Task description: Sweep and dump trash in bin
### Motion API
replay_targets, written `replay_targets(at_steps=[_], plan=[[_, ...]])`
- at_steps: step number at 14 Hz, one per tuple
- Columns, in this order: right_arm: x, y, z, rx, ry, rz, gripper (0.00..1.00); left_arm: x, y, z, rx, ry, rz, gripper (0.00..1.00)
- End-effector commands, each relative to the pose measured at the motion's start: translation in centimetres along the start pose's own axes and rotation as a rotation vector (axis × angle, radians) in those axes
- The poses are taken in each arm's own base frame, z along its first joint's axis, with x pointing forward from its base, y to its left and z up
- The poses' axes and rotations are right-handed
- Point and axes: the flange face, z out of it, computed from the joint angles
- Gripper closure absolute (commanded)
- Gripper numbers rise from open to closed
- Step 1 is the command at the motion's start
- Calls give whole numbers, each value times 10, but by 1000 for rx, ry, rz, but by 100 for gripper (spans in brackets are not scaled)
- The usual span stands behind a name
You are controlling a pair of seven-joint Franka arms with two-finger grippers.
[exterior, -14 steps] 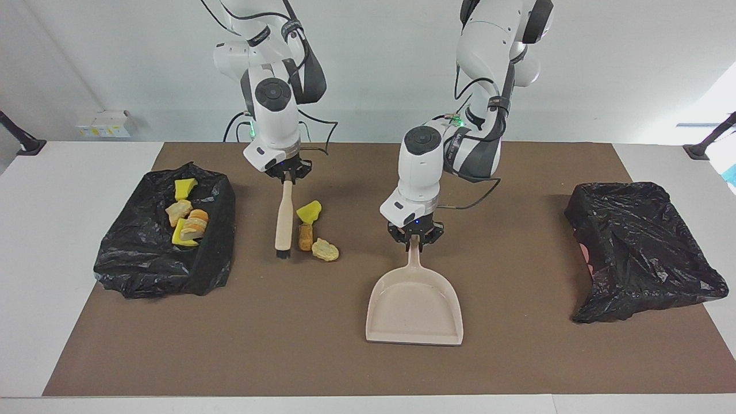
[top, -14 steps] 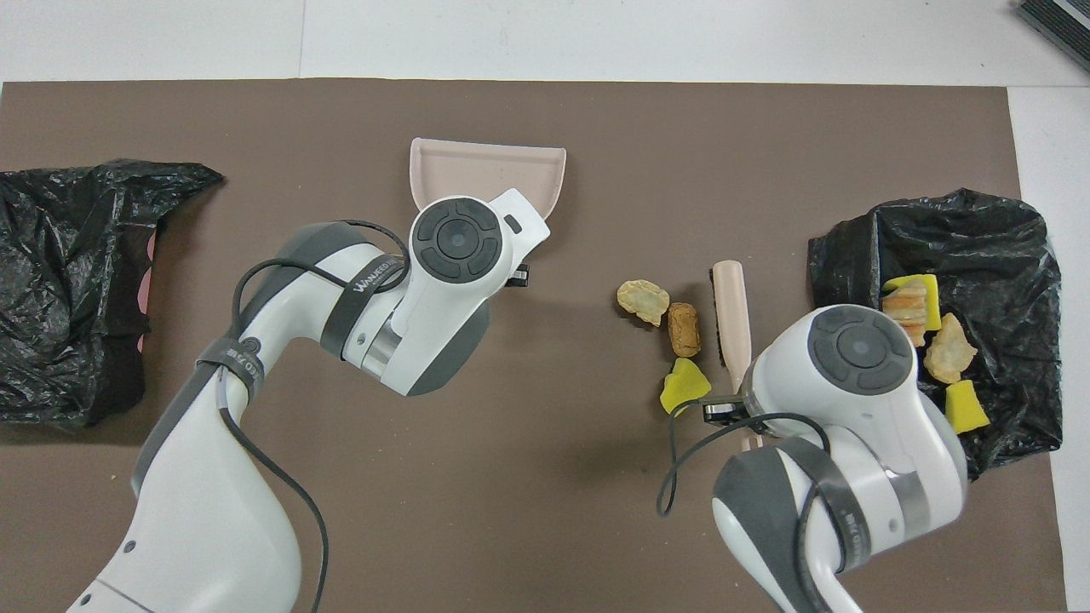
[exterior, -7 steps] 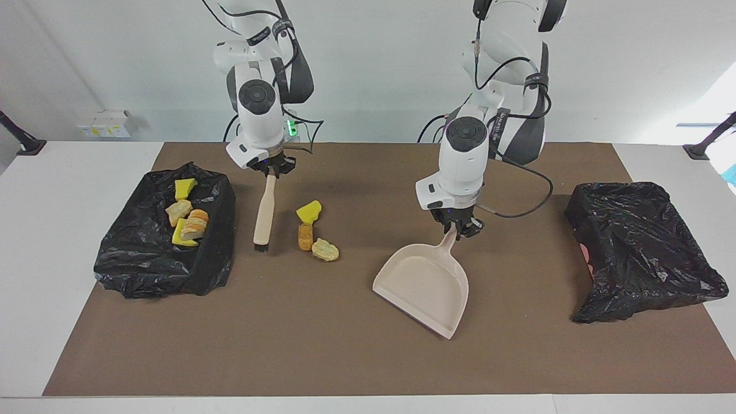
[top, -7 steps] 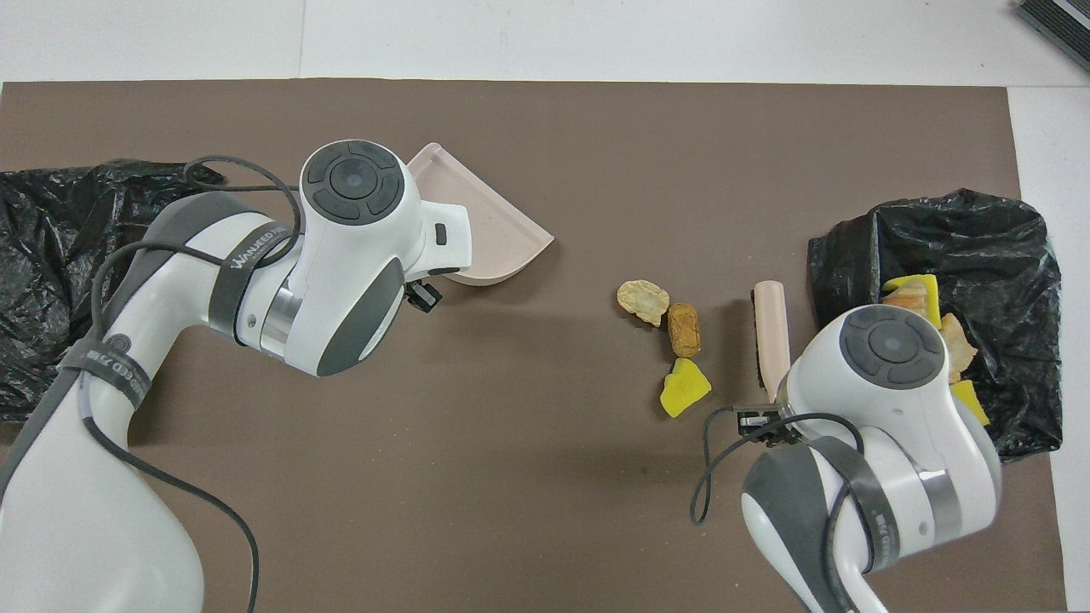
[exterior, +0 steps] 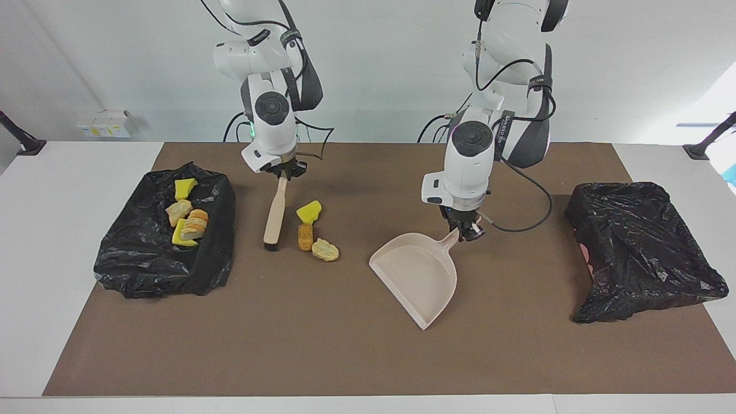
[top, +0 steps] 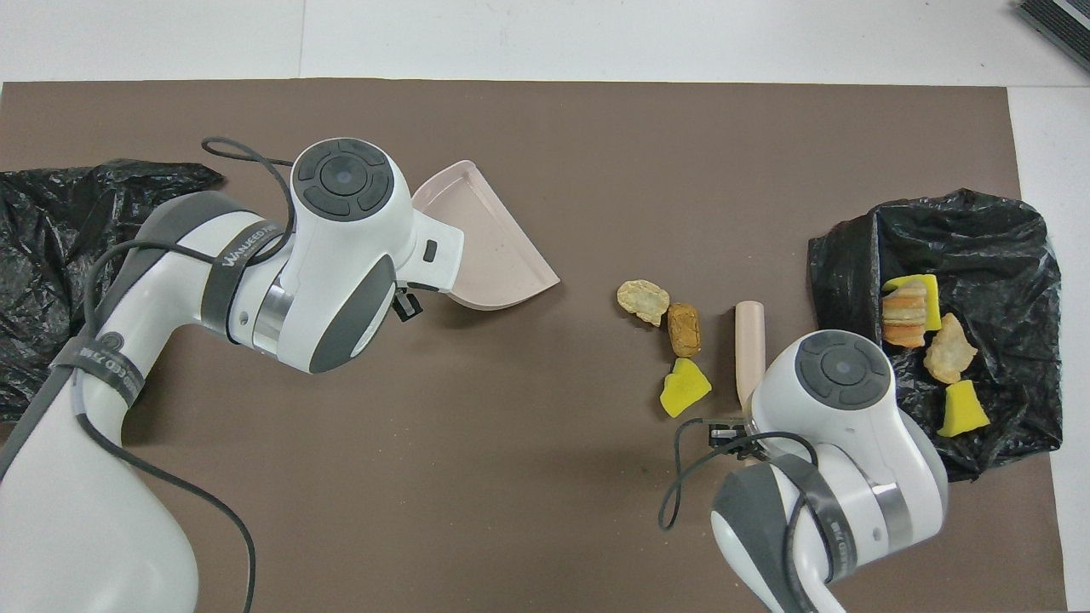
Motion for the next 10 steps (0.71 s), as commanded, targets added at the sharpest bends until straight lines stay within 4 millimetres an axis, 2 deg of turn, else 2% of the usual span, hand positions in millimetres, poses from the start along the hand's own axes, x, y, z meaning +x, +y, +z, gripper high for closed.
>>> replay_targets(at_steps=[1,3,6,8,10], plan=[[1,-25,16,32,7,42,100,-17,12,6,-11,-16,175,100],[1,-36,18,54,8,52,100,-13,18,11,14,12,311,100],[4,-48,21,111,-13,67,100,-14,39,17,34,30,391,100],[7,-70,19,137,-19,51,100,-13,73,27,69,61,446,100],[7,-97,11,148,-9,31,100,-17,89,33,74,69,466,100]])
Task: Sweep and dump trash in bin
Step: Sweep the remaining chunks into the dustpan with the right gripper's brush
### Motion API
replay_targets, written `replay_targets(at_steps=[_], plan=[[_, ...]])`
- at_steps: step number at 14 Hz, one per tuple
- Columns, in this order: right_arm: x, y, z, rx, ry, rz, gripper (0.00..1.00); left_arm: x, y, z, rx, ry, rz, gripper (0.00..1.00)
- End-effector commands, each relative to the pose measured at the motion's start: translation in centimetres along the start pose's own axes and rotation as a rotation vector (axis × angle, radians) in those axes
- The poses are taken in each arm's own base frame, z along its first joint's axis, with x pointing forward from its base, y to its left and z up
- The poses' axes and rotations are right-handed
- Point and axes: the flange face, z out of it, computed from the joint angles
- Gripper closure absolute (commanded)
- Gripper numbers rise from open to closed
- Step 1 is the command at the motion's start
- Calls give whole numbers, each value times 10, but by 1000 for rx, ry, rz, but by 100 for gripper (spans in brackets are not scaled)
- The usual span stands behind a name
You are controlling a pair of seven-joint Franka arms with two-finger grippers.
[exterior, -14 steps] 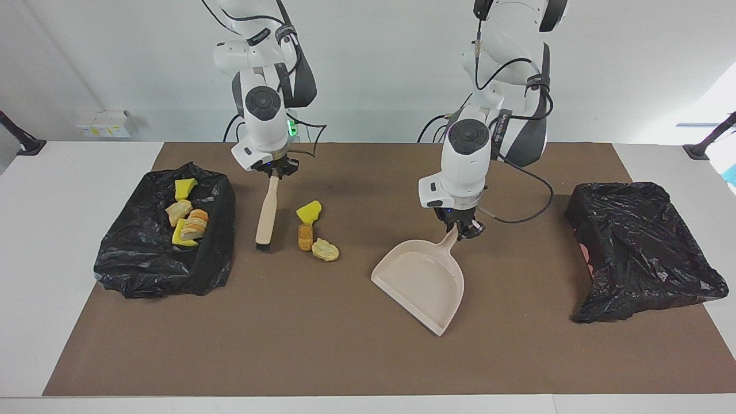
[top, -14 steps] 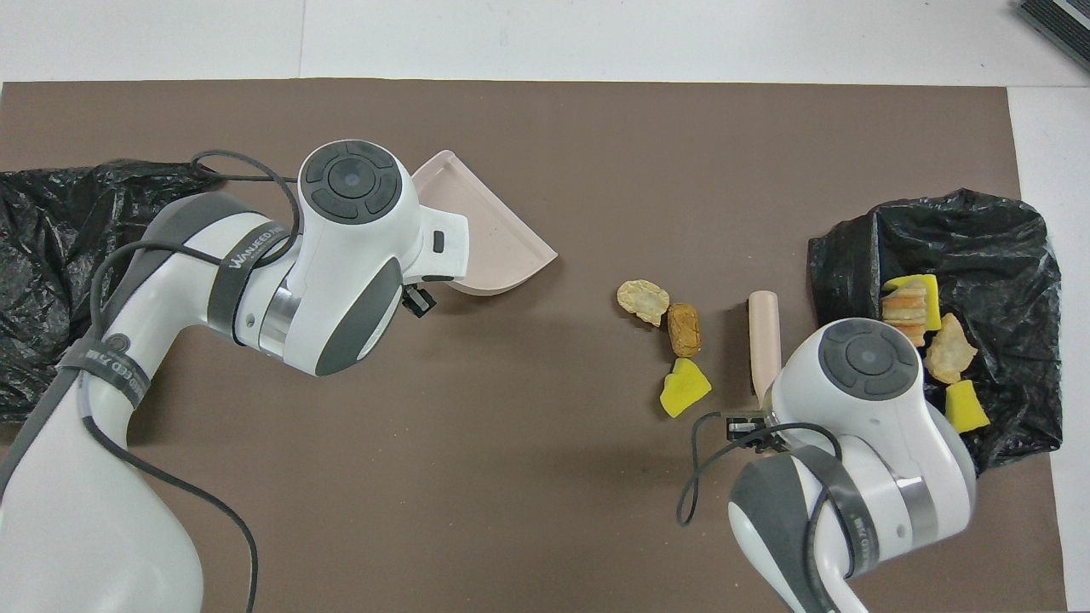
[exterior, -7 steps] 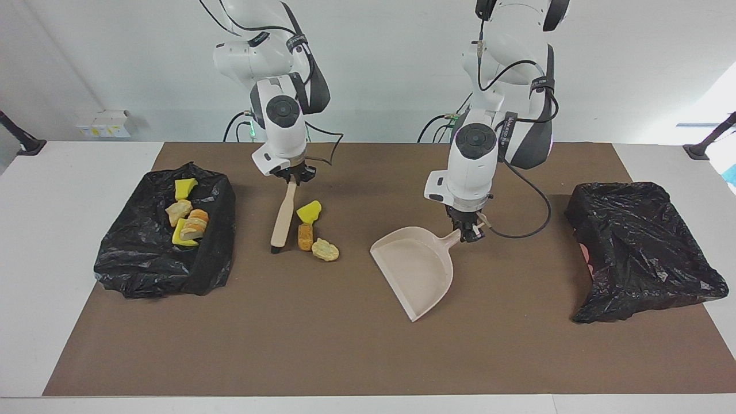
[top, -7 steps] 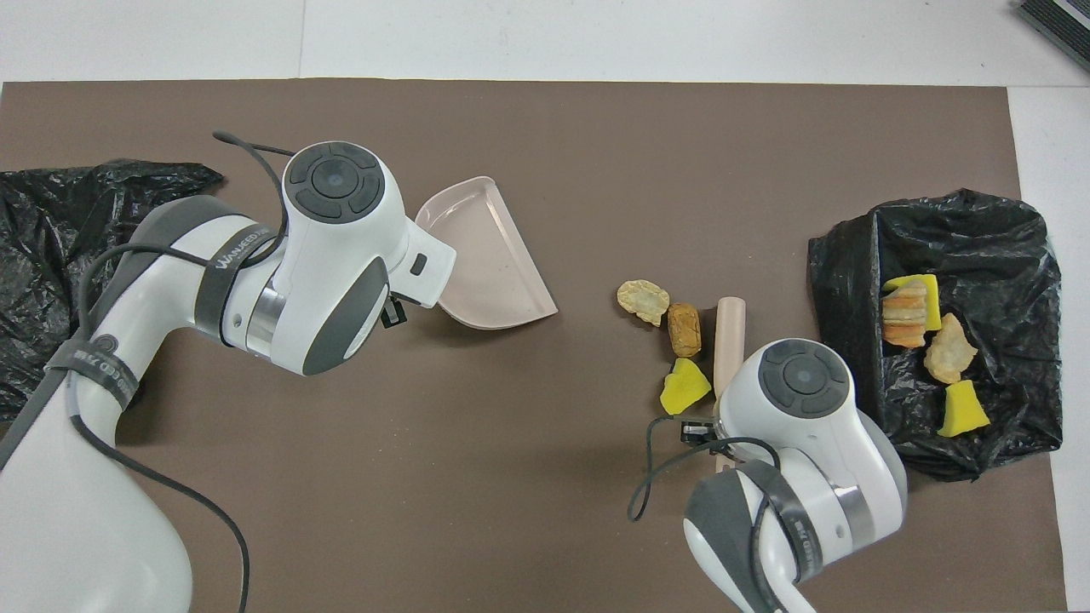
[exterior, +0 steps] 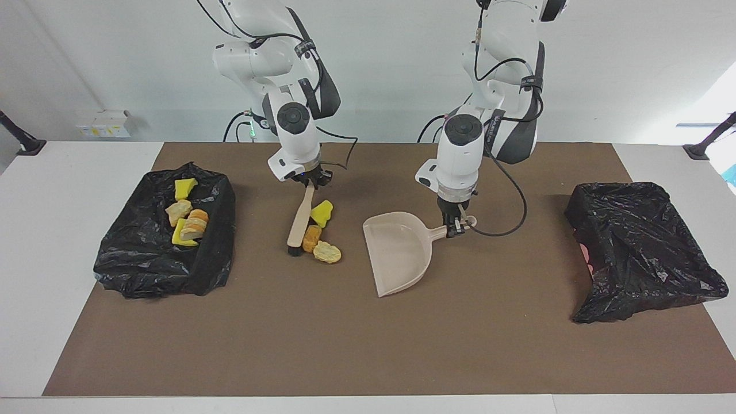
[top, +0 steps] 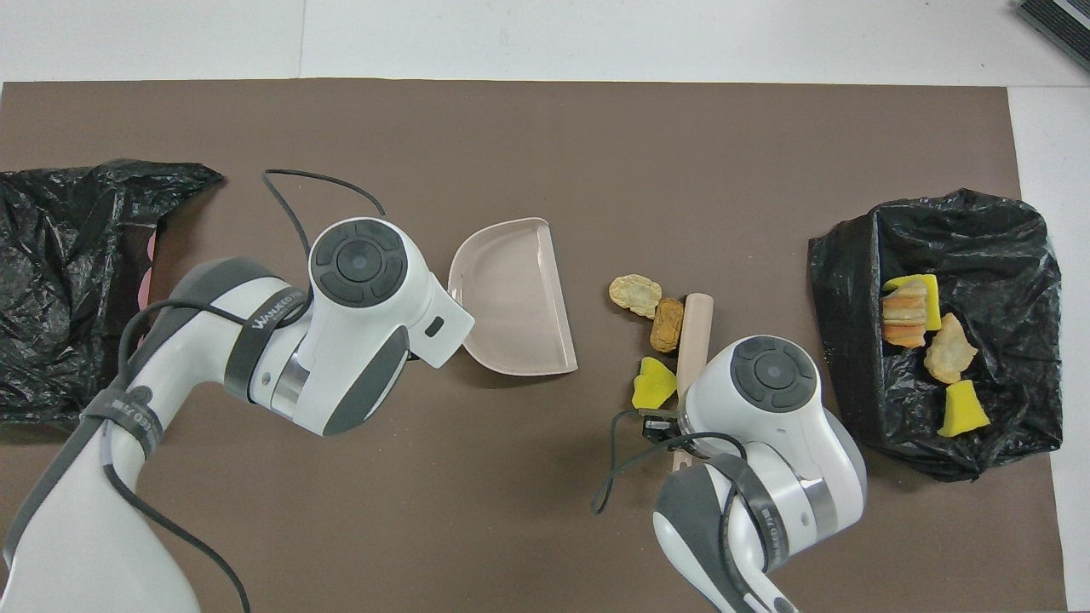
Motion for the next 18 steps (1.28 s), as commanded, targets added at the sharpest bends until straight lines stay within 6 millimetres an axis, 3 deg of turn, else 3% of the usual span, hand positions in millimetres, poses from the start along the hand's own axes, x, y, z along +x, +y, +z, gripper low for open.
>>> replay_targets(at_steps=[1,3,6,8,10,13,16,18], plan=[[8,-34,-2,63,-21,-1,100,4,39,1,12,-3,80,100],[16,-54,-9,177,-75,28,100,11,45,4,13,-1,89,100],[3,-86,-22,240,-119,17,100,13,48,6,23,8,96,100],[-10,-103,-45,271,-148,-2,100,14,48,5,42,23,97,100],[-11,-97,-86,270,-170,-18,100,16,50,11,62,43,102,100],[-9,-53,-133,251,-157,-51,100,10,47,15,73,52,94,100],[9,-24,-126,107,-70,-258,100,3,43,18,65,45,71,100],[33,-11,-111,22,-38,-377,100,0,41,18,64,45,58,100]])
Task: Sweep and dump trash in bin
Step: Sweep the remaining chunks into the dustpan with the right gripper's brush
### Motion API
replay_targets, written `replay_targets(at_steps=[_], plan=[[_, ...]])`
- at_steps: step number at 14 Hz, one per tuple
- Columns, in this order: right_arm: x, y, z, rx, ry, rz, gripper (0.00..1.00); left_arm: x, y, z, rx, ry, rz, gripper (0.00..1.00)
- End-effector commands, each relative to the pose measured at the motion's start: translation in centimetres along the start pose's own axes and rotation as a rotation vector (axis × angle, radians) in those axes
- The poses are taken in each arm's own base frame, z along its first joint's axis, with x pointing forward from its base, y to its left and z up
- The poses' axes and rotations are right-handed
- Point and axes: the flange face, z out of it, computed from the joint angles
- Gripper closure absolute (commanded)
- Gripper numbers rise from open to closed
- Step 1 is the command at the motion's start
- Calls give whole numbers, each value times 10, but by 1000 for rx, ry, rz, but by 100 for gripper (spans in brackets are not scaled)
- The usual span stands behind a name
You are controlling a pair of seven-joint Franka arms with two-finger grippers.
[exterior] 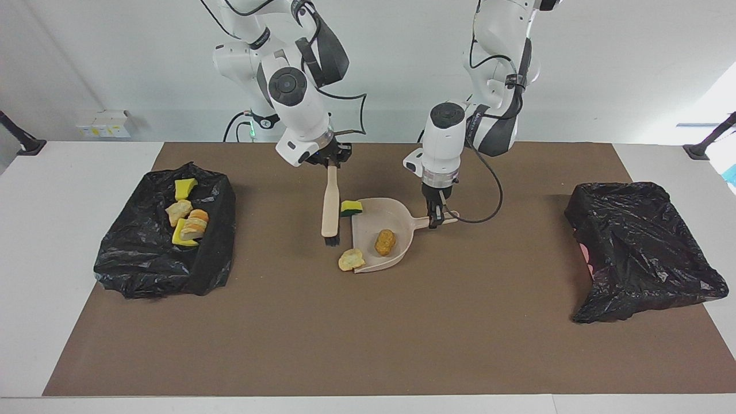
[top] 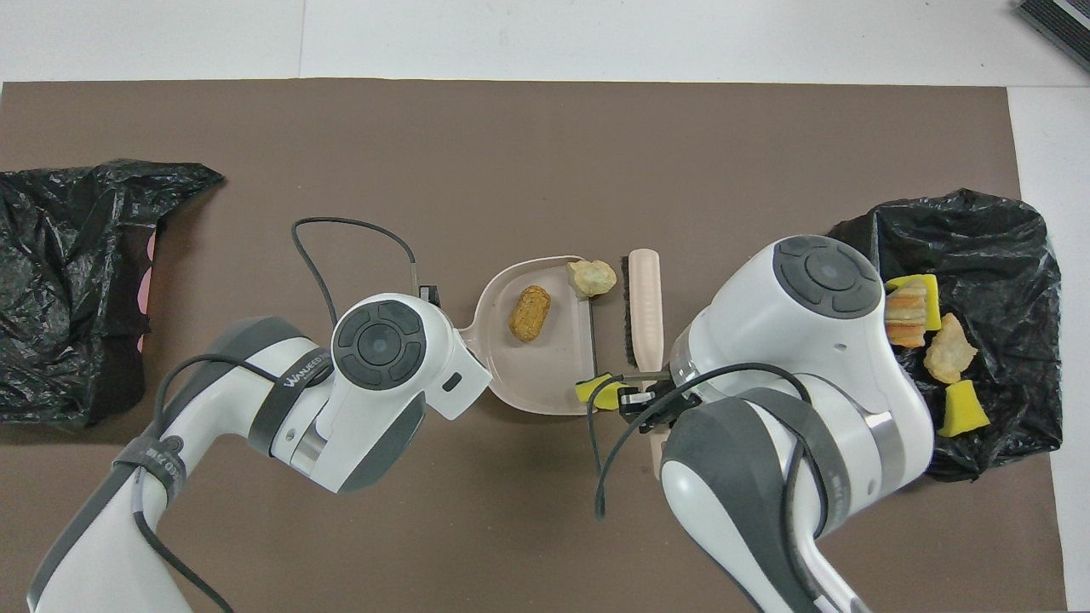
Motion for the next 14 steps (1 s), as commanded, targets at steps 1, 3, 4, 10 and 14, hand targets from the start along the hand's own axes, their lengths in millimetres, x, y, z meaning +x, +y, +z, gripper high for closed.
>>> replay_targets(at_steps=[1,3,4,10,14], plan=[[27,19,23,-119,20,-153,100,-13,3,4,2,-5,-26,100],[52,27,35,-203,37,-262,100,-22,-1,5,-11,-15,-102,100],[61,27,44,-207,24,-277,100,-23,-1,6,-16,-19,-117,100],[31,-6,87,-59,-79,-255,100,-22,0,6,-21,-23,-120,100],[7,-43,73,36,-126,-194,100,-17,4,5,-13,-15,-109,100]])
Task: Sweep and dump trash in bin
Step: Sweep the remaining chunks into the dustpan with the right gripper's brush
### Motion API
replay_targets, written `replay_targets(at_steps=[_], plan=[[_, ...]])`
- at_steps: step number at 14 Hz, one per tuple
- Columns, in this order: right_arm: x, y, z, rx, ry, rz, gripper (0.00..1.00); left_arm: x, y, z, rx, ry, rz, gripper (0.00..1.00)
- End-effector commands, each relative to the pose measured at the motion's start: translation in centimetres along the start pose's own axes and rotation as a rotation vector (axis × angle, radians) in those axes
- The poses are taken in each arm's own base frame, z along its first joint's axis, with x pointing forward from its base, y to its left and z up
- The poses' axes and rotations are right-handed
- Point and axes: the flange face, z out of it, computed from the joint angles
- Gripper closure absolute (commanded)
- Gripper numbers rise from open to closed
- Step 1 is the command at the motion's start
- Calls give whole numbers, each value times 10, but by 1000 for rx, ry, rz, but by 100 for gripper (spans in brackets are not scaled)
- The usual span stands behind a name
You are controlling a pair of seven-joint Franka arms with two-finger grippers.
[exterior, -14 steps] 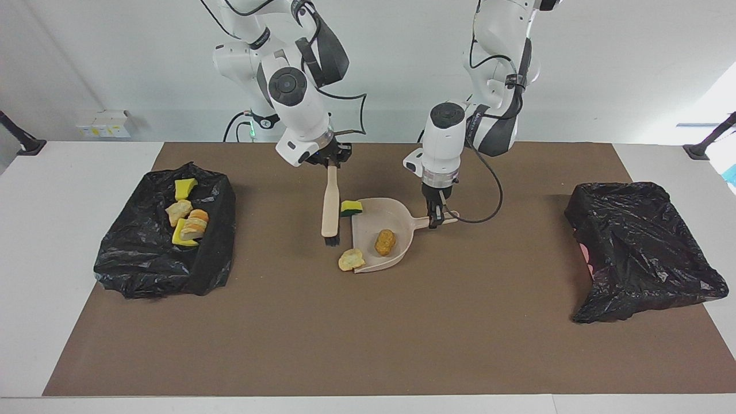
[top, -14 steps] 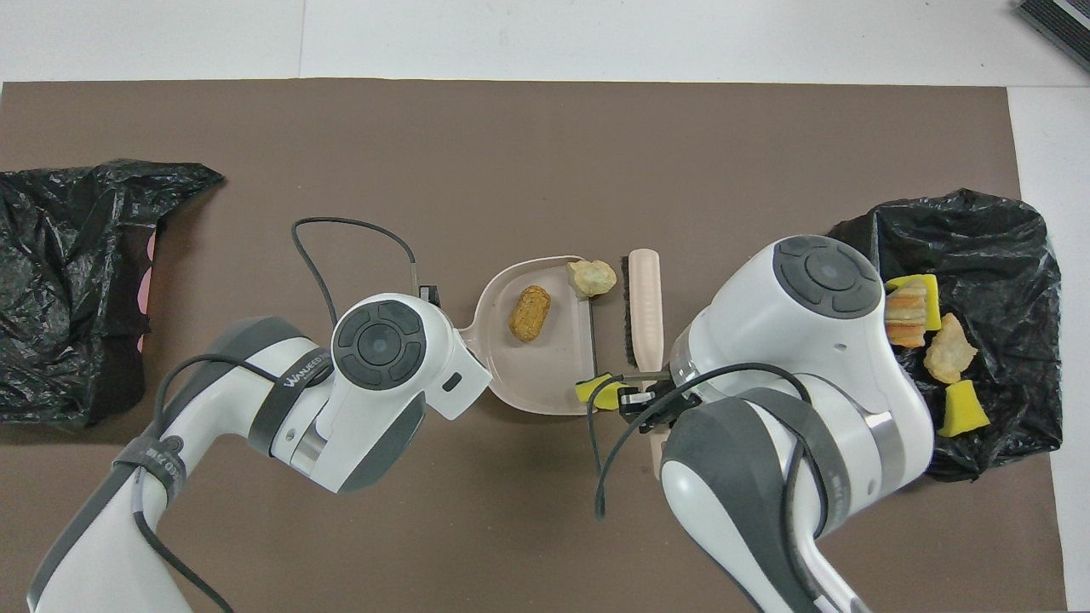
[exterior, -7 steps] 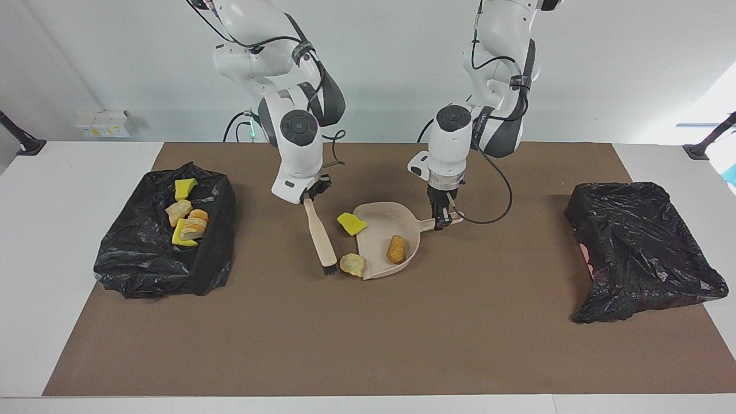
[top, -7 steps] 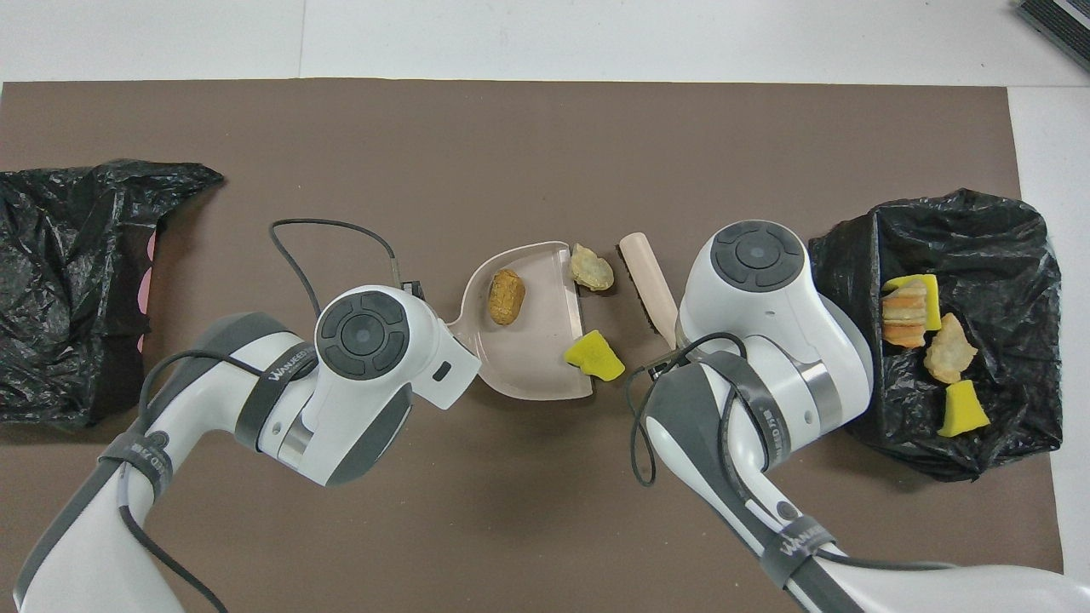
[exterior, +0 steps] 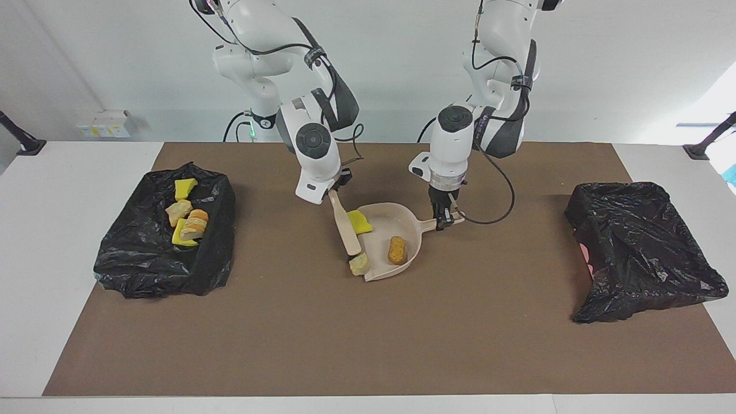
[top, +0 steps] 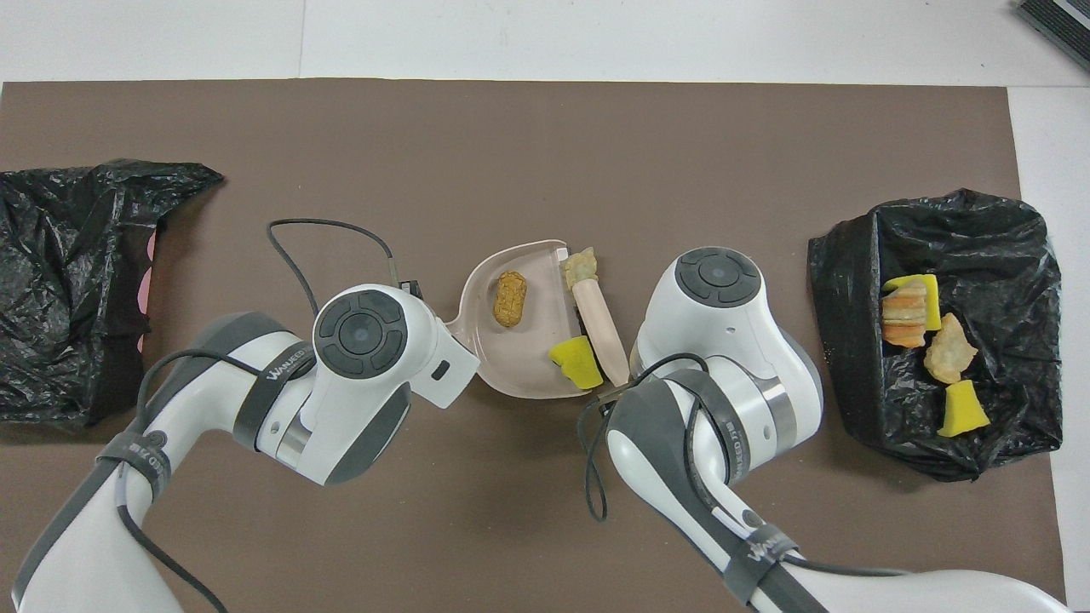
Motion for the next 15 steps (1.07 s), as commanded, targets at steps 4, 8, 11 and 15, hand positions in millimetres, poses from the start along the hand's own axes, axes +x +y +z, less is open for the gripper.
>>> replay_targets(at_steps=[4,8,11,15], plan=[[-61,5,-84,36,5,184,100,-2,10,2,8,4,6,100],[-38,74,-86,-92,101,70,100,-4,10,4,8,6,-10,100],[4,100,-62,-239,120,-5,100,-4,10,4,5,4,-5,100],[31,73,-19,-222,108,-46,100,-4,11,4,3,2,1,100]])
